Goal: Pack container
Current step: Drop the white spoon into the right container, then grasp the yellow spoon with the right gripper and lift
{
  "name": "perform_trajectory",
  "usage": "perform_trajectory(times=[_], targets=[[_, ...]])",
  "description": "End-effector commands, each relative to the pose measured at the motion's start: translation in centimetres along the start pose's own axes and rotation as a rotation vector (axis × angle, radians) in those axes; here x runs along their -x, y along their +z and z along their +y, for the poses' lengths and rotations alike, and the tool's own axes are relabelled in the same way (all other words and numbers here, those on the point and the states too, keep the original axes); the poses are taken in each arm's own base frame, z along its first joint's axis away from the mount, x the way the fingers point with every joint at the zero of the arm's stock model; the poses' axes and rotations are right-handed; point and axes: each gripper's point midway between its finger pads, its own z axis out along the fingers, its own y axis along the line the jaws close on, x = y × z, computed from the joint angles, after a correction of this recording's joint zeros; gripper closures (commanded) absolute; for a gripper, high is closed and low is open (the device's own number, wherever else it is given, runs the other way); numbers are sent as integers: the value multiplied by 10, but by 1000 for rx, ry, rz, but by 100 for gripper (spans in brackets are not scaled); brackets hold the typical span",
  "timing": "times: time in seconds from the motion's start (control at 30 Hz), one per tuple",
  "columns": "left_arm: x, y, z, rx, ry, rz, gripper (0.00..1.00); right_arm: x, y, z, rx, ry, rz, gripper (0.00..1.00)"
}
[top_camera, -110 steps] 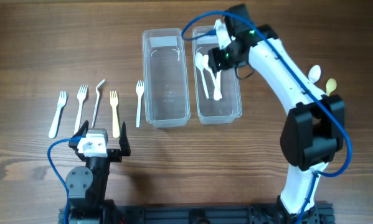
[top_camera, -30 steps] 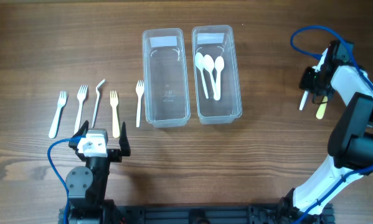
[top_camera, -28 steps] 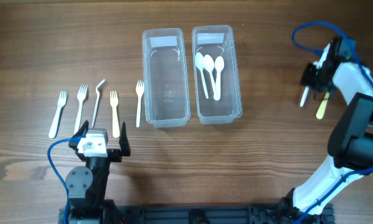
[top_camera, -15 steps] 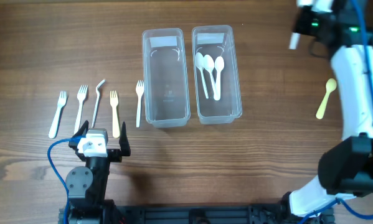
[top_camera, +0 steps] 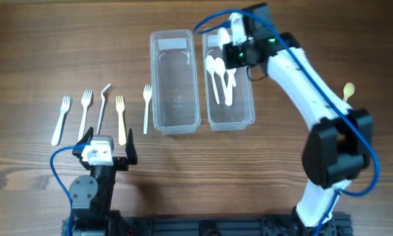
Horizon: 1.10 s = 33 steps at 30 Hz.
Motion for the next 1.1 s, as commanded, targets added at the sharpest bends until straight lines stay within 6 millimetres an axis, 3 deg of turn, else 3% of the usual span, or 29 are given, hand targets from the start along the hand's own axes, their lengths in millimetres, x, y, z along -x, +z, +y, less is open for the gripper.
perform_trajectory(times=[0.0,0.07,0.1,0.2,0.3,0.37,0.47,0.53,0.57,0.77,0.9,1.07], targets=[[0,0,0,0,15,-7,0,-14,17,-5,-23,14,48,81],[0,0,0,-1,15,-7,0,-8,13,-6,-27,14,27,53],[0,0,0,-1,14,-7,0,-2,10,-9,-34,11,13,49],[0,0,0,-1,14,-7,0,17,-10,-20,-77,6,-41,45],[0,0,0,-1,15,-7,0,38,-47,-40,-157,28,-111,43],[0,0,0,0,14,-7,0,45,-79,-68,-257,66,-144,41],[0,0,0,-1,14,-7,0,39,-124,-115,-395,163,-163,42],[0,0,0,-1,15,-7,0,23,-147,-146,-450,230,-139,42],[0,0,0,-1,14,-7,0,-1,-162,-180,-493,312,-83,43],[0,0,0,-1,14,-7,0,-82,-180,-268,-578,581,68,43],[0,0,0,0,14,-7,0,-128,-178,-304,-608,721,134,44],[0,0,0,0,14,-7,0,-174,-152,-323,-554,825,196,44]])
